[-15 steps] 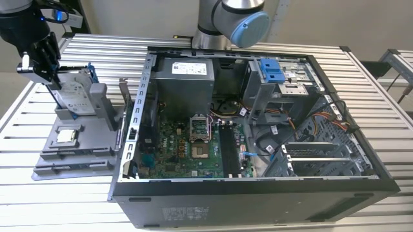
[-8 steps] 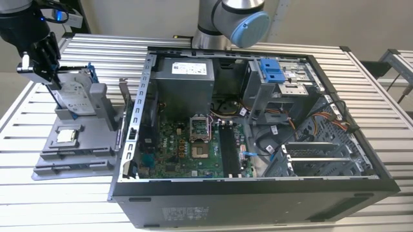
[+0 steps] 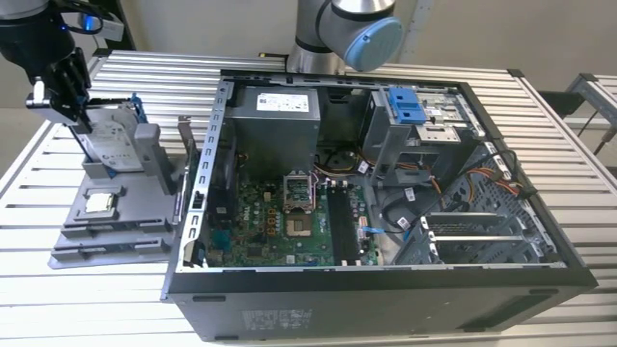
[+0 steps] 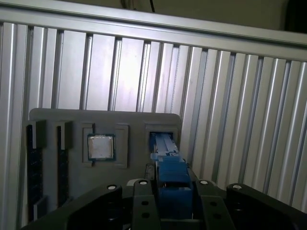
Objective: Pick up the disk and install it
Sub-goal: 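Pick up the disk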
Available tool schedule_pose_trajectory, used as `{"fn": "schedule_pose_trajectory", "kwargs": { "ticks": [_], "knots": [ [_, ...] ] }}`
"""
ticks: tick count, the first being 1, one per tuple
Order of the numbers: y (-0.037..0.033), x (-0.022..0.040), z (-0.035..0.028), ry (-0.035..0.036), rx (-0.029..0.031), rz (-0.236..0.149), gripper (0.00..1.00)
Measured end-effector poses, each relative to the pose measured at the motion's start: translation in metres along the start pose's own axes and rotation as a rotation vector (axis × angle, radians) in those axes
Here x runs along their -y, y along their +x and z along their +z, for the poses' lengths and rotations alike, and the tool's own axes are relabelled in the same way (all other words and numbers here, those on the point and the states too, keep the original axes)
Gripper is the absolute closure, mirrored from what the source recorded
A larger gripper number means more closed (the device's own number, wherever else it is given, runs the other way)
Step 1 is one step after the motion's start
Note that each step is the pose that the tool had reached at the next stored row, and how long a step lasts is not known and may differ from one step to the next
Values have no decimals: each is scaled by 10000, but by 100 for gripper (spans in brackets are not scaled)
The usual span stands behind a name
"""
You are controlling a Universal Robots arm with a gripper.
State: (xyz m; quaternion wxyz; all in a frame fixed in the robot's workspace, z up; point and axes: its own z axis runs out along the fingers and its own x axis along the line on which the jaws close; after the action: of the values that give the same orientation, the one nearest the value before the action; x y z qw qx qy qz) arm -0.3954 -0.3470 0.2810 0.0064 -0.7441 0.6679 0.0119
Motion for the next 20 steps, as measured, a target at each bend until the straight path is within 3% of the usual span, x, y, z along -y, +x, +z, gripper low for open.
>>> {"fn": "schedule_pose_trajectory", "kwargs": {
  "ticks": [7, 20],
  "knots": [
    [35, -4, 4, -4, 5, 13, 100],
    [37, -4, 5, -1, 29, 13, 100]
  ]
}}
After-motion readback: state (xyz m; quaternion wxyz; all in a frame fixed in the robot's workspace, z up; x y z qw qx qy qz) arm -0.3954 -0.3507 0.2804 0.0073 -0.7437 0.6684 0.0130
